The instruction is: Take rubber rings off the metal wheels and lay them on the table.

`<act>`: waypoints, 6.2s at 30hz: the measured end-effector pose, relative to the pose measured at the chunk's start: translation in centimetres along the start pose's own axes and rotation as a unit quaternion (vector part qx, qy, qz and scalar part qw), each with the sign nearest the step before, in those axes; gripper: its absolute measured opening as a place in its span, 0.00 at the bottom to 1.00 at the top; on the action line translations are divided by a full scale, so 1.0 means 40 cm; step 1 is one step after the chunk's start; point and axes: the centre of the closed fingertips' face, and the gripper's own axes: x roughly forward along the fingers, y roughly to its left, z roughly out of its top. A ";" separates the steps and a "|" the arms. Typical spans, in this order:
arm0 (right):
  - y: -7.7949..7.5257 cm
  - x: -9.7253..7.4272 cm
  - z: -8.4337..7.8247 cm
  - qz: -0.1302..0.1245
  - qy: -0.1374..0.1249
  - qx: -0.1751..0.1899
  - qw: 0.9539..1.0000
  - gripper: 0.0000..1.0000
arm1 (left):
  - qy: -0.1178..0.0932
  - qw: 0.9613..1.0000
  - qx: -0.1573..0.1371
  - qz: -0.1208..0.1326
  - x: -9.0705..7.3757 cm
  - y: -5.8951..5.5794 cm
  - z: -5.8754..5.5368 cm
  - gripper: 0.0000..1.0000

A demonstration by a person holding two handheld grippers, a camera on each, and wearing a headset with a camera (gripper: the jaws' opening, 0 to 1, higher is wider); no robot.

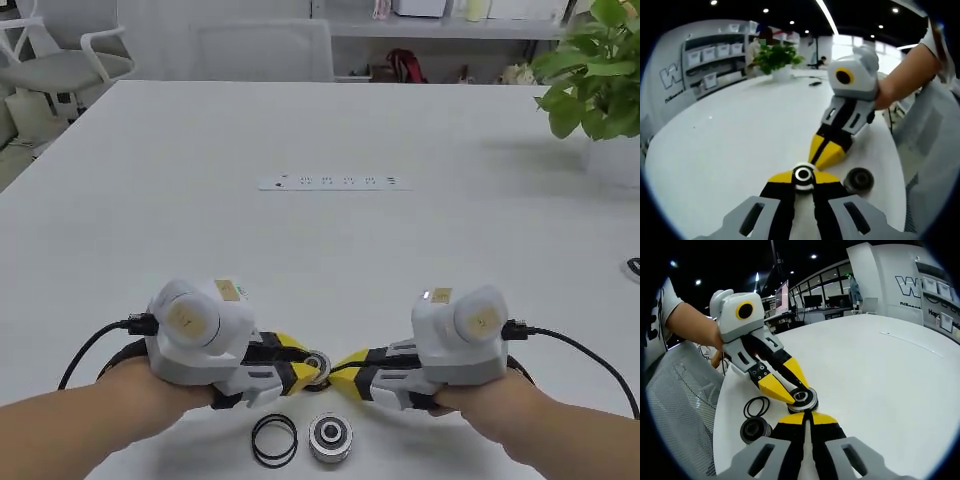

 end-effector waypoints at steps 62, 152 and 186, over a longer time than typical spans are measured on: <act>0.011 -0.041 0.027 0.022 -0.041 0.160 0.986 0.00 | 0.031 0.999 0.027 0.018 0.013 -0.027 0.003 0.12; 0.146 -0.006 0.097 0.101 -0.051 0.164 0.980 0.00 | -0.057 0.998 -0.011 0.005 -0.266 -0.045 0.020 0.80; 0.165 0.030 0.023 0.077 0.030 0.065 0.994 0.09 | -0.052 0.998 -0.038 0.020 -0.290 -0.031 -0.012 0.80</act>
